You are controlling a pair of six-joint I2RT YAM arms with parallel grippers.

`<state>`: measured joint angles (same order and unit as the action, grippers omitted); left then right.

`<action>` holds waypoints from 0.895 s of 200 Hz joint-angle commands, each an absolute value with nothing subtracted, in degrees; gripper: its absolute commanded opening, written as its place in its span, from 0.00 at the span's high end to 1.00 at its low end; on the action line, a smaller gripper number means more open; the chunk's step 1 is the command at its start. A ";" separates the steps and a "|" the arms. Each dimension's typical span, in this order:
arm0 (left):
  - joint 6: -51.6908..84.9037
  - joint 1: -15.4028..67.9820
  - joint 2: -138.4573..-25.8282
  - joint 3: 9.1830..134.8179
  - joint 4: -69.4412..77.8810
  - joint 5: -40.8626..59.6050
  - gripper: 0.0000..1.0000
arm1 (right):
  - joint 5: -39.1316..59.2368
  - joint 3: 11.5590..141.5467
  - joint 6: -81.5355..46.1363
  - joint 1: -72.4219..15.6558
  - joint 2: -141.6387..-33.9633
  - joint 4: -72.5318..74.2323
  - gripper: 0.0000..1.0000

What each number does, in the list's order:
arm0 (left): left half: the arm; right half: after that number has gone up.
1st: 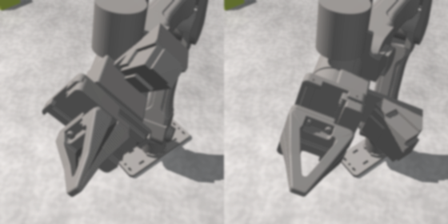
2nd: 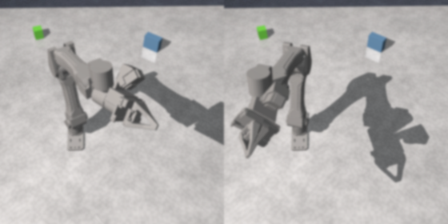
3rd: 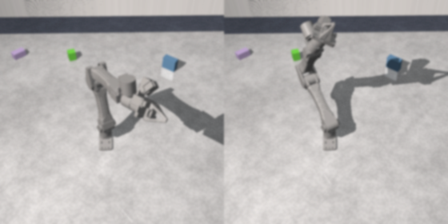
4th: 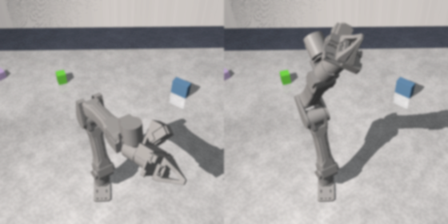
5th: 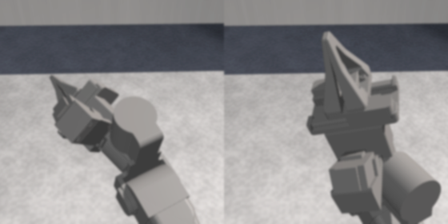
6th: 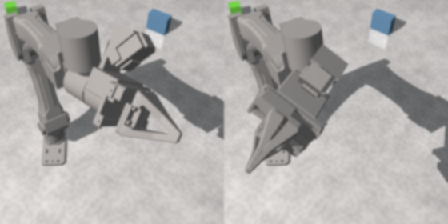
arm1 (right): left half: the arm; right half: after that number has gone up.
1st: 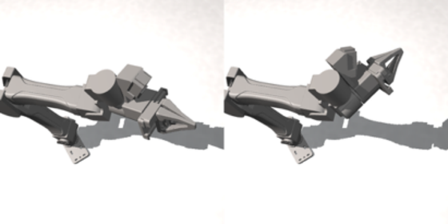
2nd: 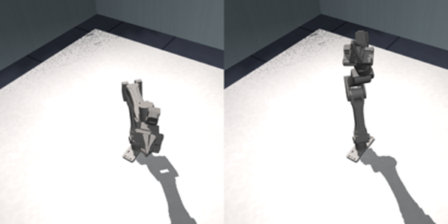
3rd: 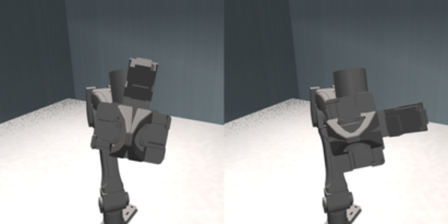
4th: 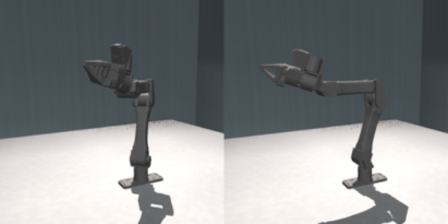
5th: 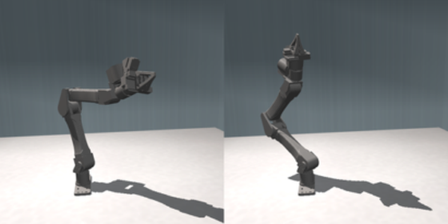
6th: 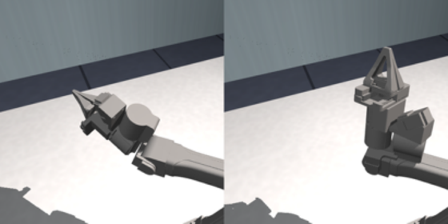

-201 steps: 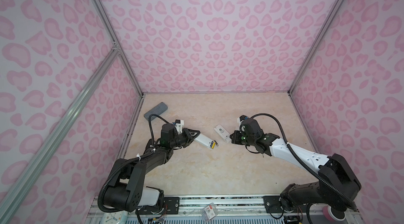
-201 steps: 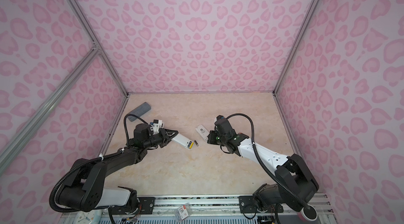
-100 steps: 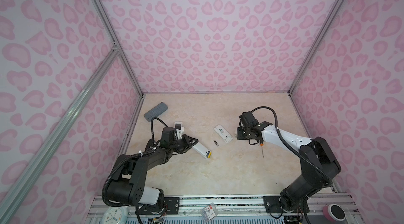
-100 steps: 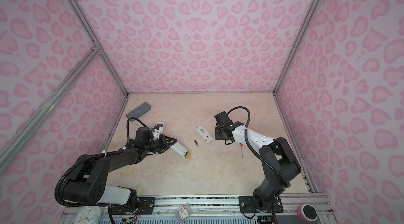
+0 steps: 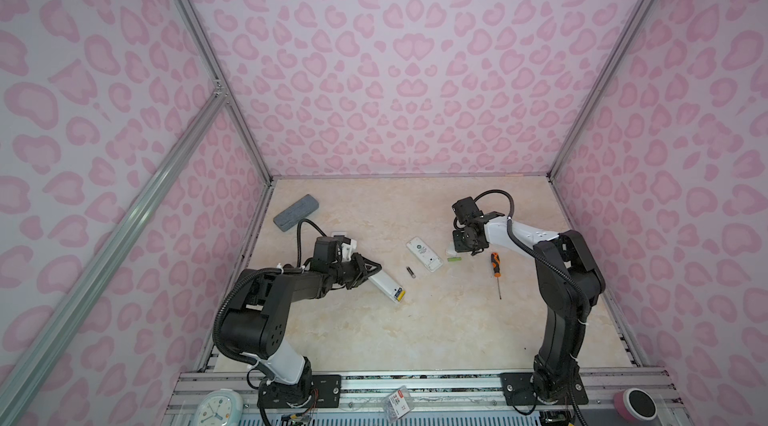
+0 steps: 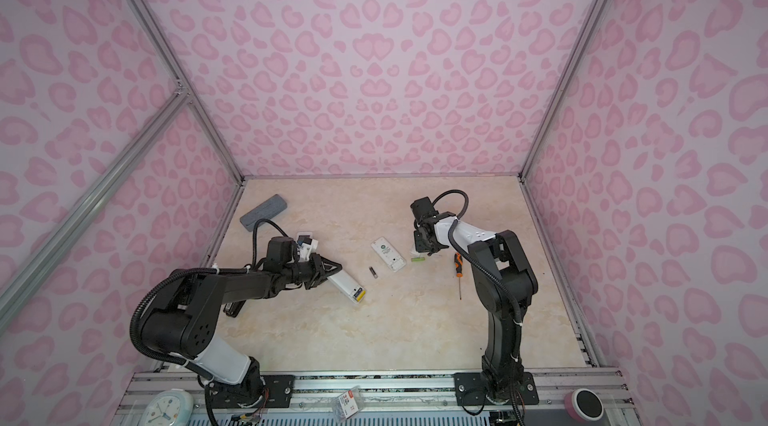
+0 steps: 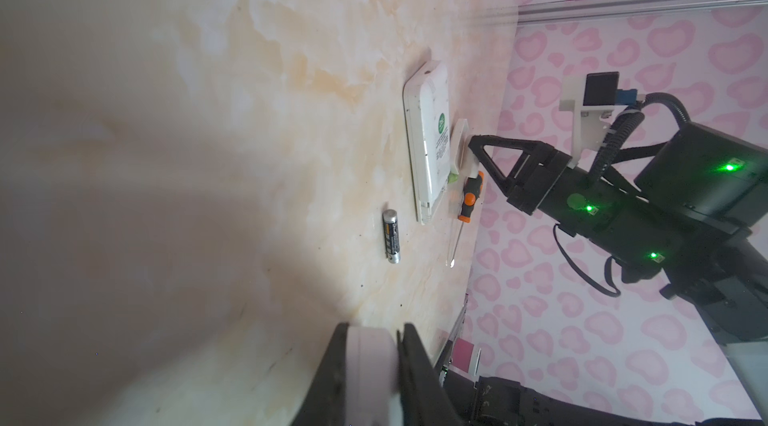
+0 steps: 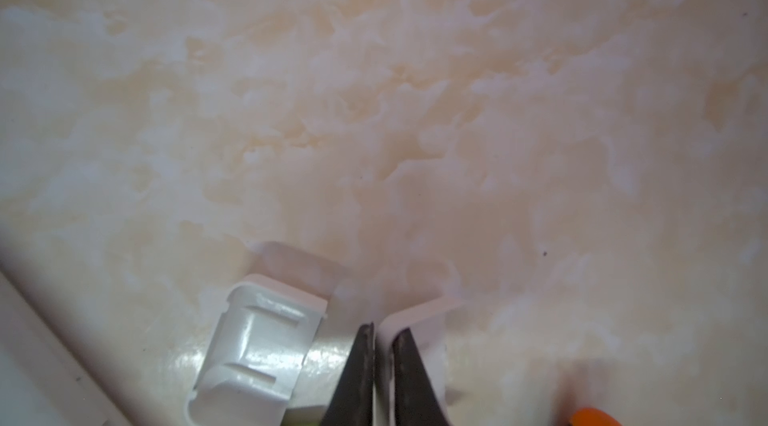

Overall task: Unload the batteries from the remote control
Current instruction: 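Release the remote with the right gripper and move it toward the screwdriver, then grasp the orange-handled screwdriver with the right gripper while the left holds the remote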

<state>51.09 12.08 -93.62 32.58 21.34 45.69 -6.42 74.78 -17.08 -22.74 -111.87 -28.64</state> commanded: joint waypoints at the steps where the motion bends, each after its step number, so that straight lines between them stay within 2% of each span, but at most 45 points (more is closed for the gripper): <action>1: 48.61 12.08 -95.60 33.97 22.36 44.39 0.95 | -7.53 75.77 -15.65 -22.68 -113.52 -30.11 0.84; 35: 49.14 12.10 -97.21 35.31 23.27 43.21 0.89 | -7.62 76.31 -15.63 -22.68 -113.66 -30.36 0.70; 57: 48.48 12.06 -96.72 35.76 22.00 41.89 0.77 | -7.50 76.19 -15.90 -22.68 -111.86 -31.18 0.61; 76: 47.54 11.93 -96.08 36.02 20.63 40.99 0.69 | -7.91 75.33 -16.00 -22.67 -108.57 -31.46 0.58; 97: 46.85 11.84 -95.99 36.20 19.60 40.45 0.65 | -9.03 74.03 -16.21 -22.51 -104.84 -32.31 0.56; 99: 46.76 11.84 -95.98 36.16 19.55 40.37 0.61 | -9.05 73.79 -16.25 -22.44 -104.43 -32.40 0.56; 105: 46.51 11.76 -95.96 36.15 19.21 40.19 0.58 | -9.14 73.18 -16.41 -22.21 -103.37 -32.58 0.55; 146: 41.57 11.44 -93.72 37.72 11.55 36.46 0.48 | -8.06 66.32 -18.42 -18.42 -96.35 -33.99 0.48; 179: 35.11 11.32 -91.24 40.24 1.56 30.17 0.44 | -5.76 59.98 -18.52 -13.39 -93.28 -34.63 0.45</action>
<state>41.52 11.35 -92.73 38.54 9.96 35.46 -7.42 63.20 -17.93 -15.86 -94.56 -32.84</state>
